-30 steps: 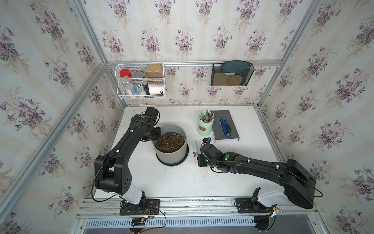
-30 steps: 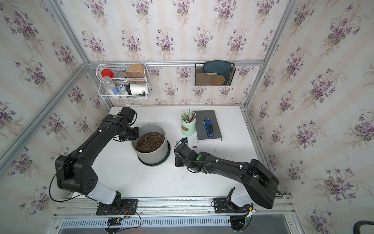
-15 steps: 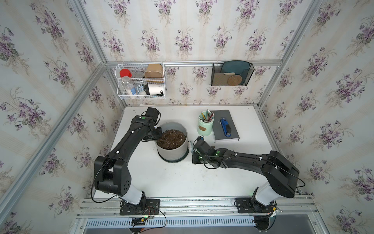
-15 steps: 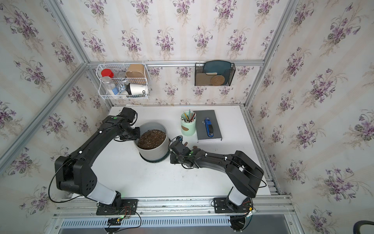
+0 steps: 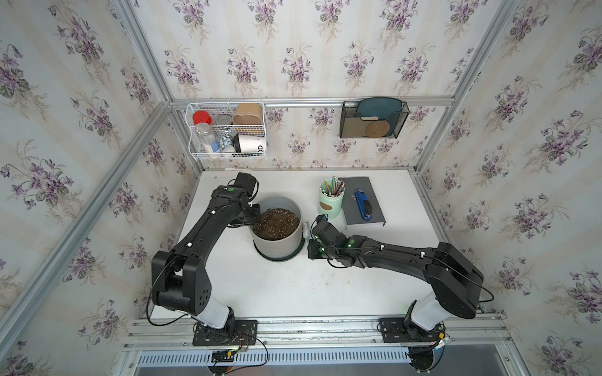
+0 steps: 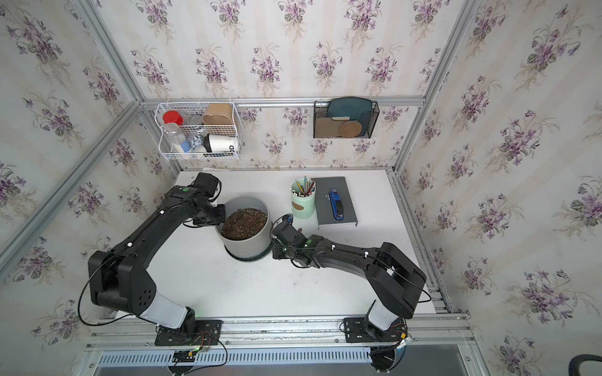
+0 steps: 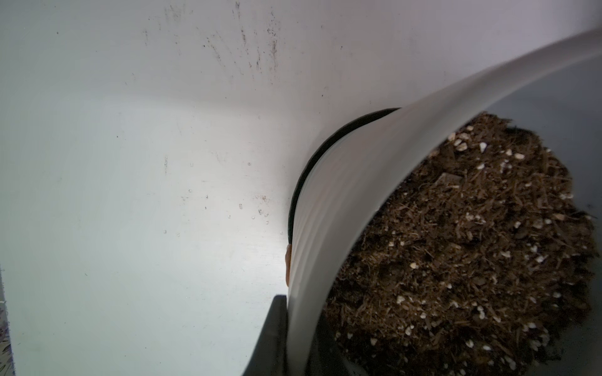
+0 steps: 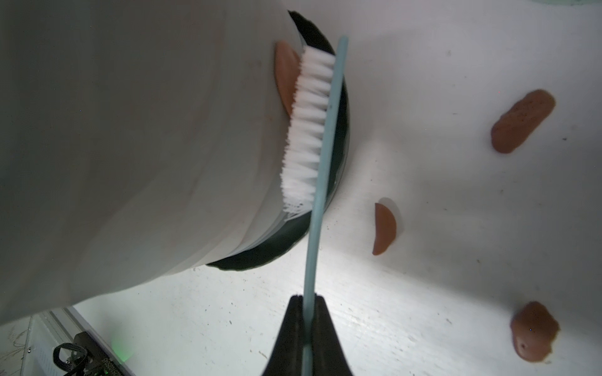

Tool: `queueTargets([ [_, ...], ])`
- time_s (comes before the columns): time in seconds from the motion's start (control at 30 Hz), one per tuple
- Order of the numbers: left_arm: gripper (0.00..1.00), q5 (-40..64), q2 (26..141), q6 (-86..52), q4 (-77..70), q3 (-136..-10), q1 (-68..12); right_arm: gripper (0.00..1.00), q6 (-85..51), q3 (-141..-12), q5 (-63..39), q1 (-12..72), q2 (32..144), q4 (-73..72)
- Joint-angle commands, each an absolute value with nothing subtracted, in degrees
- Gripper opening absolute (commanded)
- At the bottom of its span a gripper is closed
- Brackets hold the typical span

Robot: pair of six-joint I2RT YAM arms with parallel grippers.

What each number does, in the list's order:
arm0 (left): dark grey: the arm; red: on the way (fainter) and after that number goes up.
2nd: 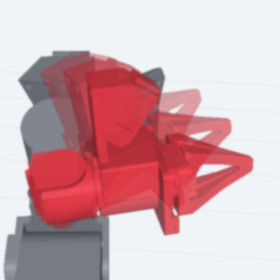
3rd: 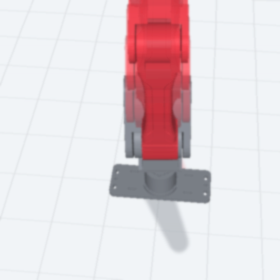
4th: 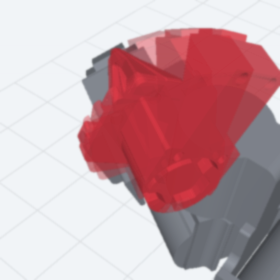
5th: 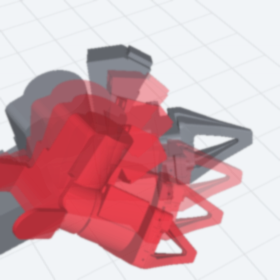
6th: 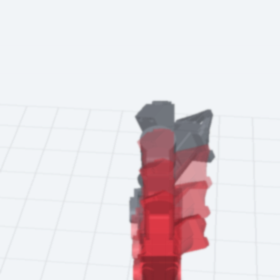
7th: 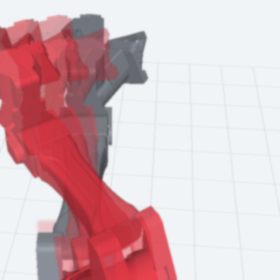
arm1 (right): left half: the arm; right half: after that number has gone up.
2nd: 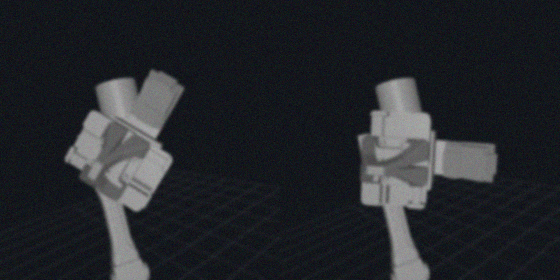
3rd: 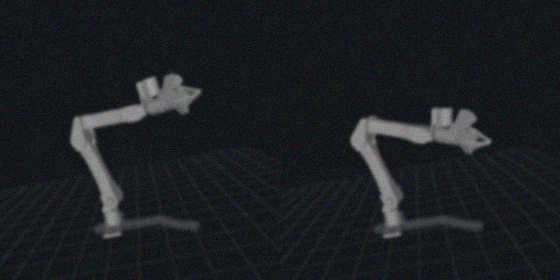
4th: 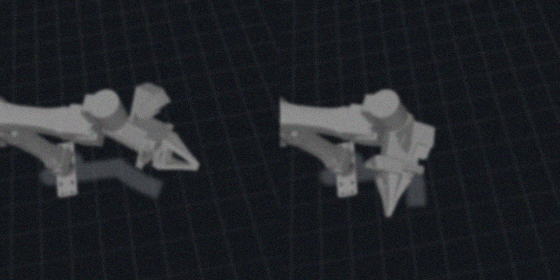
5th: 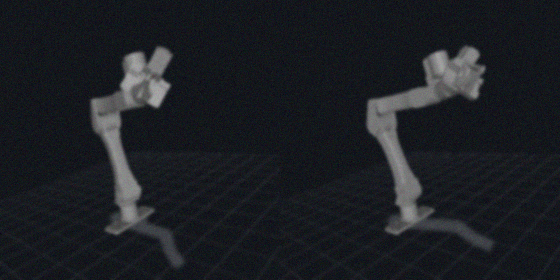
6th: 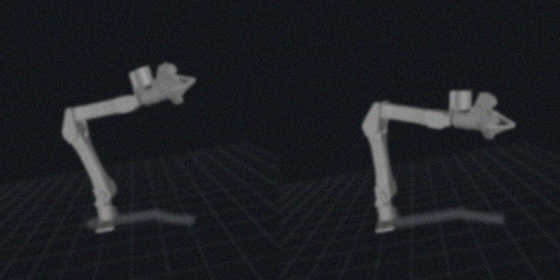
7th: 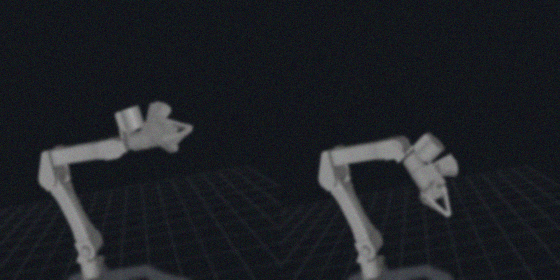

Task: Scrub the dried mud off the ceramic pot
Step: Rotate the pot on the tray, then brush off the soil from the pot.

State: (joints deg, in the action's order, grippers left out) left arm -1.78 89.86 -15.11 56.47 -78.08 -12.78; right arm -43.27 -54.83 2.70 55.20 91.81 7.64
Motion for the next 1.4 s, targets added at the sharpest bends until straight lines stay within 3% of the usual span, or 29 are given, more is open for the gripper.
queueTargets([
  [0.0,0.0,-0.9,89.8,-15.3,55.7,-77.4,-12.8,0.0,-41.9,-54.8,4.7,55.1,90.7,6.1],
  [0.5,0.0,-1.6,89.4,-15.2,56.1,-77.3,-12.8,0.0,-42.2,-49.2,7.3,52.8,83.4,7.8],
  [0.87,0.0,-1.3,89.0,-14.7,56.7,-77.9,-12.8,0.0,-39.7,-52.9,-0.2,52.8,93.0,6.3],
  [1.07,0.0,-1.3,89.2,-14.5,56.9,-78.4,-12.8,0.0,-38.4,-53.1,-3.9,53.0,92.9,3.0],
  [1.37,0.0,-1.7,89.2,-14.3,56.8,-78.0,-12.8,0.0,-39.4,-51.5,-0.7,53.0,89.1,4.0],
])
